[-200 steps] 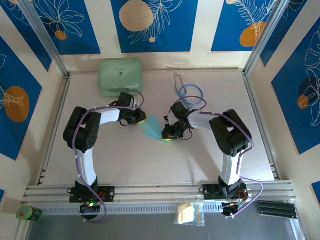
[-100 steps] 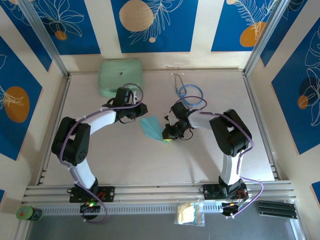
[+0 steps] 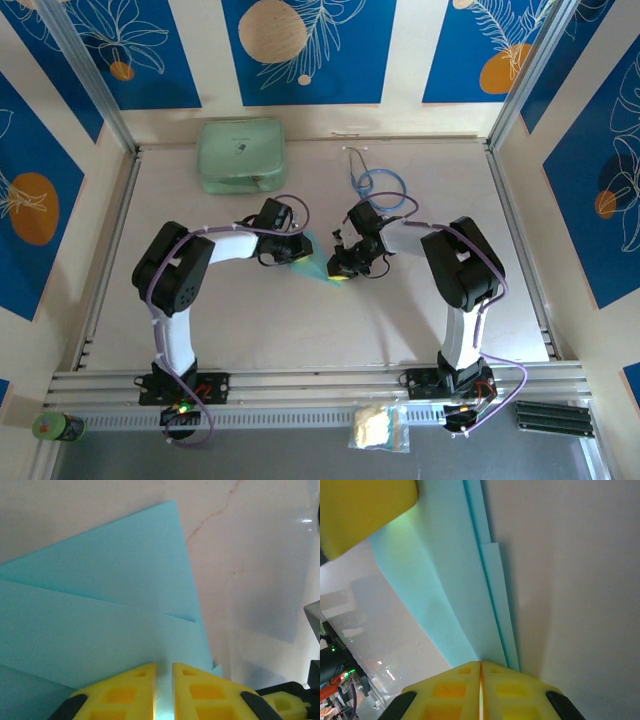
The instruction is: Fold a paper plane with a square sheet of paper (pick it up from the middle)
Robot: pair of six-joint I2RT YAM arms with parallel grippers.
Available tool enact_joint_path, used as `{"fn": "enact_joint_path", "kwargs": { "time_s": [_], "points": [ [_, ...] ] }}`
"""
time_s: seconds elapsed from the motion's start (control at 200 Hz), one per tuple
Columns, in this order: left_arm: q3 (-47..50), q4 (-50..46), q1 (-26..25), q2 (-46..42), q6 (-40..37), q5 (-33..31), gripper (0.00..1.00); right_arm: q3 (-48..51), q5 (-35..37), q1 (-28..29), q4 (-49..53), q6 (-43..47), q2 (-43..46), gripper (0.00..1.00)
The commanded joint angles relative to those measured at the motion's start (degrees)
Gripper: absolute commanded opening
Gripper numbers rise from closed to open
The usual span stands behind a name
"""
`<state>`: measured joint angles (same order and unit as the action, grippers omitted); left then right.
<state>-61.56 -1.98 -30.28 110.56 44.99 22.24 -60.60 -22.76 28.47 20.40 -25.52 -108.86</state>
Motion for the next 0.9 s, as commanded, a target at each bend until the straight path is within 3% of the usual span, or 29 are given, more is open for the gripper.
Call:
{"fn": "enact_joint_path", "kwargs": {
  "time_s": [0.0, 0.43, 0.895],
  "points": [
    [-0.75, -3.85, -0.29, 1.56, -0.26, -2.2, 0.16, -0.66, -2.72, -0.26, 0.26, 0.07, 2.39, 0.11],
    [-1.56, -6.99, -1.01, 2.98, -0.61, -4.29, 0.16, -8.17, 5.46, 2.72, 5.29, 0.06, -4.12, 0.1],
    [-2.94, -14.22, -1.13, 4.59, 0.03, -10.7, 0.15, -3.18, 7.32, 1.96, 8.2, 1.8, -0.62, 0.09]
  ]
}}
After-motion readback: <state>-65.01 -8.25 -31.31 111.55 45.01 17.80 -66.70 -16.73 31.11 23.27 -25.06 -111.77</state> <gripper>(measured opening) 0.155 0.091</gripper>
